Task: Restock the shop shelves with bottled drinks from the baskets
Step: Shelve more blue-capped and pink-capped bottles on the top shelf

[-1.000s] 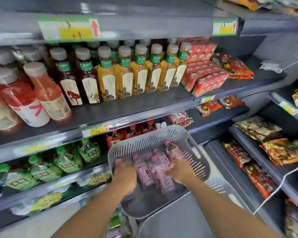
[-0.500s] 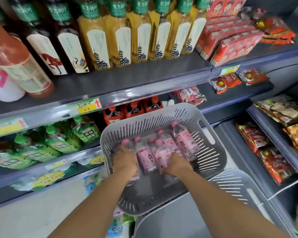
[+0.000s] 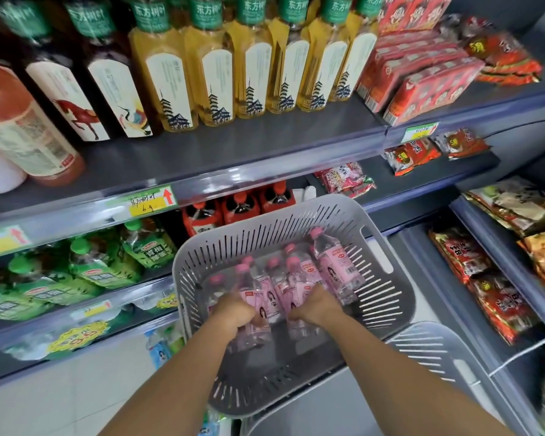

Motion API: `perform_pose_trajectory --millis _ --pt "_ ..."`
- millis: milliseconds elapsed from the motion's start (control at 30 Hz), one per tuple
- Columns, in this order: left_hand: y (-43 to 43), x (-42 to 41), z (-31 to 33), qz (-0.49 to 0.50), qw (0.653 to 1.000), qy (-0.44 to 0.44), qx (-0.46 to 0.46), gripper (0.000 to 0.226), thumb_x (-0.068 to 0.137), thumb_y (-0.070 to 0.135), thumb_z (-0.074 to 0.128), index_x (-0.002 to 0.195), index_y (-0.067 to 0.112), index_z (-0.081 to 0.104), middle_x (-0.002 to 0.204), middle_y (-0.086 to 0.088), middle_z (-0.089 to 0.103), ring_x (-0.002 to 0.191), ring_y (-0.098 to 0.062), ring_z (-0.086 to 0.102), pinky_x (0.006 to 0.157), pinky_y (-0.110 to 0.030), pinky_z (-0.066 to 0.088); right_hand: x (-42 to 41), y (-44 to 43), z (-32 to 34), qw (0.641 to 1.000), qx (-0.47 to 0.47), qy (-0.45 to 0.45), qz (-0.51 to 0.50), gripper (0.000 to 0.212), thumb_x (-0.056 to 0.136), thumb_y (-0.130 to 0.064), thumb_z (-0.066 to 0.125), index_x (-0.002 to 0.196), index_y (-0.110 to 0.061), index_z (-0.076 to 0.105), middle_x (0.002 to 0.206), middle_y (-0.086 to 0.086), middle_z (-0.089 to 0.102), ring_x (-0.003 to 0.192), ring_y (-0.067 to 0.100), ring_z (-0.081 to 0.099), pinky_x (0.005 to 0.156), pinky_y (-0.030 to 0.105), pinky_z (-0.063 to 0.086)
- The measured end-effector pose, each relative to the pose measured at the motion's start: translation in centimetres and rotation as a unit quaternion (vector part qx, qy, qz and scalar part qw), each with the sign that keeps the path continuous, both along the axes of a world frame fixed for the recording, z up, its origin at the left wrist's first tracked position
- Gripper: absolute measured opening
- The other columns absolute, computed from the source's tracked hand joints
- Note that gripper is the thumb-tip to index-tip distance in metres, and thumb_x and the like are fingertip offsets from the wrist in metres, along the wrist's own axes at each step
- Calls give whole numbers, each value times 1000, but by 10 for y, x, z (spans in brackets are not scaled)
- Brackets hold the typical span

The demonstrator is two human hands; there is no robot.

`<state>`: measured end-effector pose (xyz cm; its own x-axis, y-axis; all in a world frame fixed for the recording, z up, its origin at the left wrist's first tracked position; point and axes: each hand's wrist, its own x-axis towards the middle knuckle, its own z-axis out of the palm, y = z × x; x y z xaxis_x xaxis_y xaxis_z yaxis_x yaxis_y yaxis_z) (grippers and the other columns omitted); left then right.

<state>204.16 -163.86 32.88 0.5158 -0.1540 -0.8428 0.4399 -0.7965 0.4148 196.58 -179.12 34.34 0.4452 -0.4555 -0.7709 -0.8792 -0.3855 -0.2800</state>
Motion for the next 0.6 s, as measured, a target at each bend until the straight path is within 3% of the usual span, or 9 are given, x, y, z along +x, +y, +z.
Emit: perform_pose_trajectory --millis 67,133,200,267,333,400,467,533,600 --pt "0 1 8 23 999 29 -29 95 70 0 80 148 12 26 124 -15 58 68 -15 52 59 -26 51 0 1 1 996 63 -24 -55 70 72 -18 83 127 -4 42 86 -3 53 78 14 55 59 18 47" --pt "1 1 11 32 999 34 -27 74 68 -2 80 132 3 43 117 -14 59 85 -22 59 73 -30 51 -2 2 4 987 124 -42 -90 73 70 -10 83 130 -3 42 93 0 59 79 13 57 64 22 51" --pt "2 -2 19 61 996 42 -44 52 68 -5 79 111 2 50 111 -13 61 81 -21 61 65 -32 52 -2 3 6 978 162 -65 -113 86 69 -9 83 139 -5 34 97 4 61 69 9 51 57 23 44" --pt "5 -4 23 92 991 58 -72 59 66 -3 81 116 1 50 110 -12 63 75 -20 63 59 -34 54 -2 2 8 968 194 -90 -128 93 69 -6 82 145 -6 27 94 3 61 70 10 53 59 25 45" --pt "7 -3 32 113 985 66 -116 57 65 -3 82 116 3 56 102 -10 68 74 -19 65 59 -28 57 0 2 13 960 211 -116 -140 94 66 -8 84 144 -11 31 106 5 65 92 19 63 82 39 55" --pt "11 -1 47 123 980 50 -146 42 68 -6 79 103 7 60 96 -10 70 75 -15 64 58 -21 58 3 4 25 953 223 -145 -148 97 57 -13 88 140 -18 39 117 4 66 106 28 64 96 51 50" --pt "15 5 63 145 972 27 -183 51 65 -9 80 107 8 56 105 -10 70 85 -18 67 65 -29 59 7 4 35 936 247 -189 -167 90 51 -11 90 131 -21 49 114 2 70 107 28 66 96 54 50" --pt "21 10 82 165 963 -2 -214 56 64 -7 81 107 11 51 105 -7 69 85 -18 66 57 -26 54 13 5 49 915 277 -227 -187 84 51 -5 89 126 -19 52 112 3 71 106 26 66 98 53 49" --pt "30 15 98 178 952 -24 -248 59 63 -2 85 111 9 53 105 -6 70 90 -19 68 65 -30 56 17 9 68 906 284 -258 -179 80 53 -5 88 124 -19 53 112 3 71 107 25 66 100 52 47"
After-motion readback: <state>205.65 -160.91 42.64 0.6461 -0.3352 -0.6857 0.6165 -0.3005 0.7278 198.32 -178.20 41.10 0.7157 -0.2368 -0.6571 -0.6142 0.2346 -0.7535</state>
